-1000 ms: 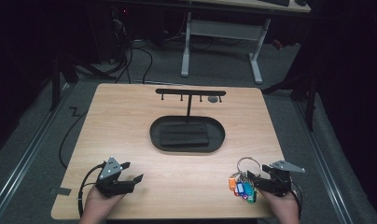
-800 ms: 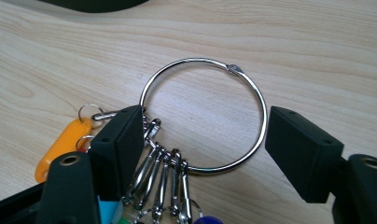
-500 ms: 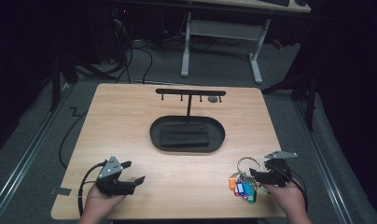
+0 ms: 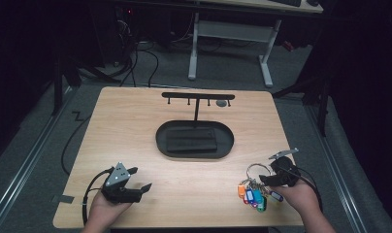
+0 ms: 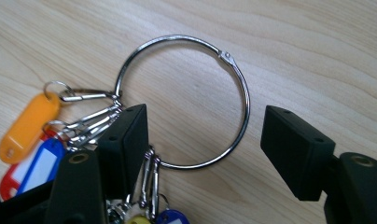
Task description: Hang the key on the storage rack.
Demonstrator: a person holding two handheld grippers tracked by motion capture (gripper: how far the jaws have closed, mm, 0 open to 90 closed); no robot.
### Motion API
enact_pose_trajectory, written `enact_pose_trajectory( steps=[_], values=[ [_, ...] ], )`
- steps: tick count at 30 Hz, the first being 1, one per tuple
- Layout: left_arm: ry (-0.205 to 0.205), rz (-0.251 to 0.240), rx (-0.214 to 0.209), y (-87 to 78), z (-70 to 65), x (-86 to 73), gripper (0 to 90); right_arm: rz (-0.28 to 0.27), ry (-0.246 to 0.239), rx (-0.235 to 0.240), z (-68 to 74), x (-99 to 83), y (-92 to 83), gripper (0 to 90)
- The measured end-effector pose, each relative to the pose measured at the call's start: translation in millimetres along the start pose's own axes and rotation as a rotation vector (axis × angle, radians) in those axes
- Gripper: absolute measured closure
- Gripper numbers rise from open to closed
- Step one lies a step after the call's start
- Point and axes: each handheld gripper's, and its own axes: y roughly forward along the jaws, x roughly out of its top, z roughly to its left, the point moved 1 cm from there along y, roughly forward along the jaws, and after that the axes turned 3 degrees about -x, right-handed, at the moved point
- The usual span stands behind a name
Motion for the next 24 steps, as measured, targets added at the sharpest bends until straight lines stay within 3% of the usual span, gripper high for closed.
enact_pose_trajectory(
  steps=[11,24],
  values=[
    [0.031,0.02,-0.008,1.2,-4.1,-0.5,21.6,0.15,-0.065,-0.026,-11.3,14.0,10.9,35.9],
    [0.055,0.038,-0.025,6.3,-7.6,0.1,22.9,0.243,-0.116,0.023,-25.8,34.6,24.2,45.3]
  ],
)
